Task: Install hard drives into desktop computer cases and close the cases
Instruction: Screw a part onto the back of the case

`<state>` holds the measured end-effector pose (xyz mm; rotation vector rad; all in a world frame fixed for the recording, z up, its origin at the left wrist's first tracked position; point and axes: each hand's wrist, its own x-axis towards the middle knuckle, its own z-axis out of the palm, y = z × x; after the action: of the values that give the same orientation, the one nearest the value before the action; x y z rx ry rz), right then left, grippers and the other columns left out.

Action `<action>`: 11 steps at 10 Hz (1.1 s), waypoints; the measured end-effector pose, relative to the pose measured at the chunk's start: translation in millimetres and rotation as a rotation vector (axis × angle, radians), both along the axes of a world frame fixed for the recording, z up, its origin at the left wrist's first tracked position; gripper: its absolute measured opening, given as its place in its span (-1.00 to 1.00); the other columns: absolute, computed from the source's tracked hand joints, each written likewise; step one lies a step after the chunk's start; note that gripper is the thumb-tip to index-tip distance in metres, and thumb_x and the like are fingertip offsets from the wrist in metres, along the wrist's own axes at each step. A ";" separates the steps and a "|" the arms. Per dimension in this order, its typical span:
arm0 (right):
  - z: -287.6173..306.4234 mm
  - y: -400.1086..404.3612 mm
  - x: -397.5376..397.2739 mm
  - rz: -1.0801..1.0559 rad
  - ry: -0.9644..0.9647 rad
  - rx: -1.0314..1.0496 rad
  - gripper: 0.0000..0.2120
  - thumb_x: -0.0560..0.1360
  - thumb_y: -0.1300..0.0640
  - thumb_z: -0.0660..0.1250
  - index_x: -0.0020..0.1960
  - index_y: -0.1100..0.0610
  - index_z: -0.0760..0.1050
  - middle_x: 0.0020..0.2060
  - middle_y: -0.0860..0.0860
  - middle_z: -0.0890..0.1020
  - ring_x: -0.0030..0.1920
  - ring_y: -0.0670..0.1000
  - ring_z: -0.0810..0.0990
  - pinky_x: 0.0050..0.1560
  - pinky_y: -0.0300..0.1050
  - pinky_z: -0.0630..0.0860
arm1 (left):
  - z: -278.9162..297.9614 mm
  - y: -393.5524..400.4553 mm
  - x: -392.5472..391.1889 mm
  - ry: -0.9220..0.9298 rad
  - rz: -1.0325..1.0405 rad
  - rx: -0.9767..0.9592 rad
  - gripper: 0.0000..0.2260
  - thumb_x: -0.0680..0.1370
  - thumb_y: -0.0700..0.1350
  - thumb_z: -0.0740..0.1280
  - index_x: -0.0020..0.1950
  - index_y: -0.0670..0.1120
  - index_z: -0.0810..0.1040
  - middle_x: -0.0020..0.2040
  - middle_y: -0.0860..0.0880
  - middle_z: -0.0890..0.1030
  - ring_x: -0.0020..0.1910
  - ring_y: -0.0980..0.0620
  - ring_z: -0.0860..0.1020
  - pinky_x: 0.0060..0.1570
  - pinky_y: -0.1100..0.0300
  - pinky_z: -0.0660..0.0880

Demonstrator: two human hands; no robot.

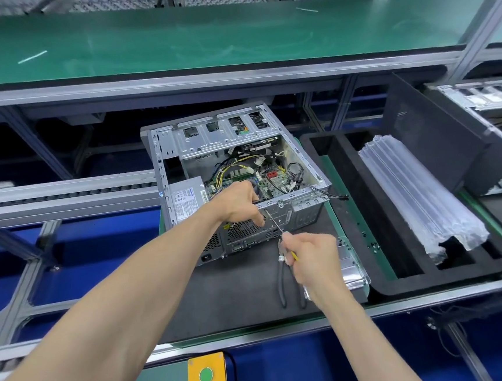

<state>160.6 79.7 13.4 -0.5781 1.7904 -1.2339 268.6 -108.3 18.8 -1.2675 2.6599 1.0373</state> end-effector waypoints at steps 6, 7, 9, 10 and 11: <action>1.3 0.4 2.1 -0.113 -0.637 -0.010 -0.74 0.62 0.12 0.32 -0.11 0.31 0.55 -0.45 0.09 0.44 -0.62 -0.11 0.16 -0.65 -0.27 0.07 | 2.4 1.3 1.3 0.001 -0.049 -0.024 -0.40 0.27 -0.10 0.60 -0.50 -0.06 0.11 -0.28 0.39 0.18 -0.52 0.00 0.29 -0.42 0.20 0.11; -0.4 4.0 2.7 0.069 0.367 0.013 -0.75 0.57 0.03 0.38 -0.16 0.20 0.60 -0.42 0.07 0.58 -0.47 0.04 0.46 -0.40 -0.12 0.38 | 0.1 -0.3 1.5 -0.010 -0.029 -0.014 -0.40 0.28 -0.11 0.60 -0.48 -0.06 0.11 -0.61 0.11 0.48 -0.56 0.10 0.38 -0.40 0.17 0.10; -5.1 7.1 2.5 0.205 1.159 -0.107 -0.76 0.53 0.06 0.43 -0.21 0.20 0.54 -0.42 0.10 0.58 -0.44 0.16 0.52 -0.40 -0.10 0.30 | 0.9 -0.3 0.1 0.000 -0.038 0.000 -0.39 0.27 -0.13 0.61 -0.48 -0.05 0.10 -0.66 0.11 0.14 -0.70 0.23 0.26 -0.39 0.16 0.10; 5.8 -1.2 1.2 -0.078 -0.239 0.007 -0.70 0.58 0.12 0.38 -0.28 0.23 0.52 -0.40 0.12 0.55 -0.54 -0.01 0.33 -0.53 -0.19 0.22 | -1.3 -1.8 0.2 -0.009 -0.031 -0.008 -0.39 0.28 -0.12 0.60 -0.49 -0.06 0.10 -0.68 0.11 0.29 -0.69 0.19 0.24 -0.40 0.18 0.10; 9.3 -1.8 -0.7 -0.100 -0.427 0.007 -0.72 0.60 0.13 0.36 -0.23 0.26 0.51 -0.38 0.14 0.53 -0.60 -0.04 0.26 -0.59 -0.25 0.15 | -0.6 -0.8 -0.5 -0.001 -0.028 -0.014 -0.39 0.28 -0.12 0.61 -0.50 -0.06 0.11 -0.62 0.10 0.24 -0.69 0.19 0.26 -0.45 0.20 0.07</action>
<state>159.9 77.9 22.8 -0.2000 1.4742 -1.3043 268.1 -109.1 18.2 -1.2298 2.6813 1.0159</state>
